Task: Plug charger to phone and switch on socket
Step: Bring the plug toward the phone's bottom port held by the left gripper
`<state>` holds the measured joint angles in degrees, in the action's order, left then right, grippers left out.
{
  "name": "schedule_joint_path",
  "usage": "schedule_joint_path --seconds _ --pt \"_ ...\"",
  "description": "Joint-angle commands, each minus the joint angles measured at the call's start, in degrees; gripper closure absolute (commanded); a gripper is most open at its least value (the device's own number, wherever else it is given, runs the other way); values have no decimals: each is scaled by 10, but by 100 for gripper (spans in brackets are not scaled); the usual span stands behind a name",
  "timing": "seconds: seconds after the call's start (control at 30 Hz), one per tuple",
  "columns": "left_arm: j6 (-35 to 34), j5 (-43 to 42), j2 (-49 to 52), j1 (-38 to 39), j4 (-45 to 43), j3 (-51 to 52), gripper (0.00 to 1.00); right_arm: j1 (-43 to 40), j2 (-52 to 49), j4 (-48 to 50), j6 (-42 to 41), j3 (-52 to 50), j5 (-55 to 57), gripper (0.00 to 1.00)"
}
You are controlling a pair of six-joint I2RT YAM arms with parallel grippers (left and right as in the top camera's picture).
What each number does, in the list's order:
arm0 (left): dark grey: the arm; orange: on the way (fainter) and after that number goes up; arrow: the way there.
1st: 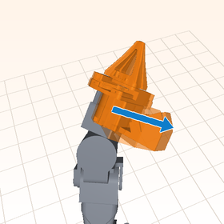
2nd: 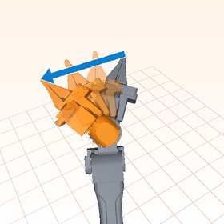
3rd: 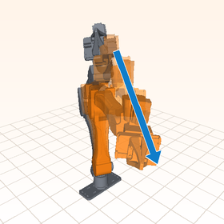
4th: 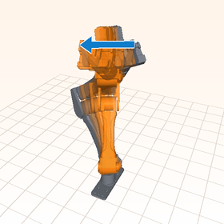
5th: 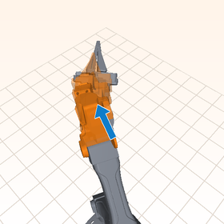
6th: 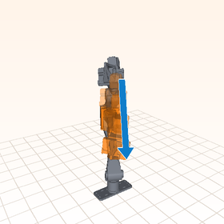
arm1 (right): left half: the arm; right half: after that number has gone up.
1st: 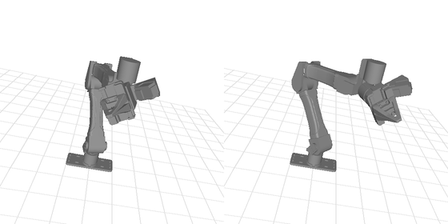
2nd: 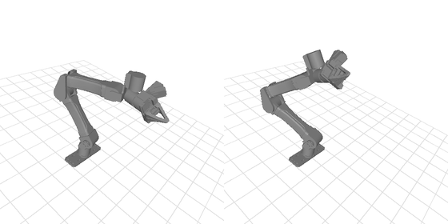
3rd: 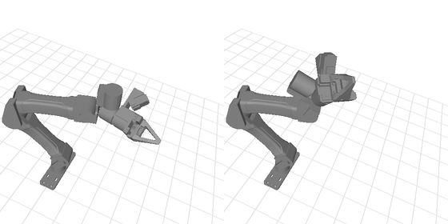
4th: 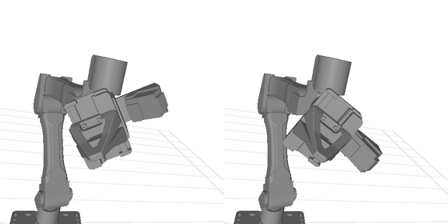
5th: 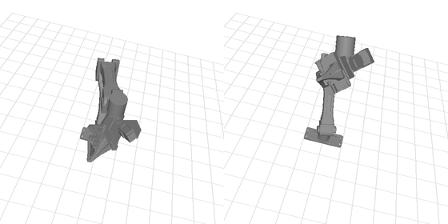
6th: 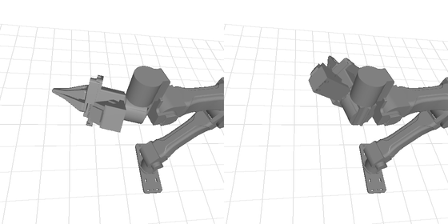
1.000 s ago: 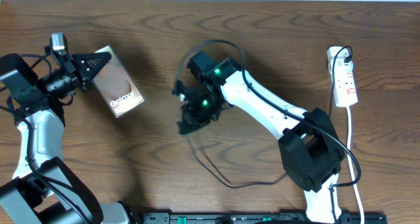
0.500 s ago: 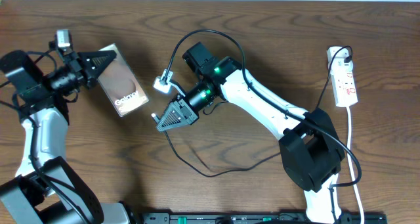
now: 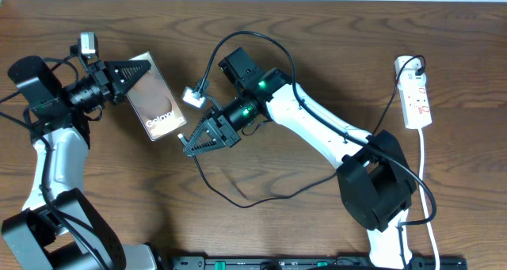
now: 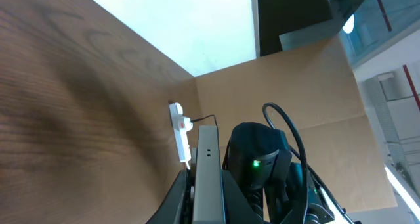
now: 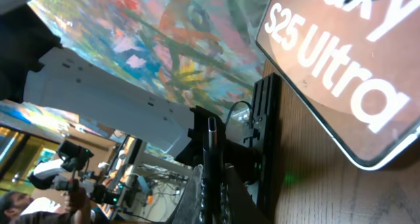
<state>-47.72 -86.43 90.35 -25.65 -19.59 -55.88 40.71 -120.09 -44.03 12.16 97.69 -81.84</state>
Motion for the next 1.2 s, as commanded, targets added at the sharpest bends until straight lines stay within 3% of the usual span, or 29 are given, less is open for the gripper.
schedule_joint_path --seconds 0.0,0.4,1.17 --pt "5 -7 0 1 -8 2 93 3 -2 1 42 8 -26 99" --pt "-43 -5 0 1 -69 2 93 2 -3 4 141 0 -57 99" --pt "-42 -5 0 1 -69 2 93 2 -45 76 132 -3 -76 99"
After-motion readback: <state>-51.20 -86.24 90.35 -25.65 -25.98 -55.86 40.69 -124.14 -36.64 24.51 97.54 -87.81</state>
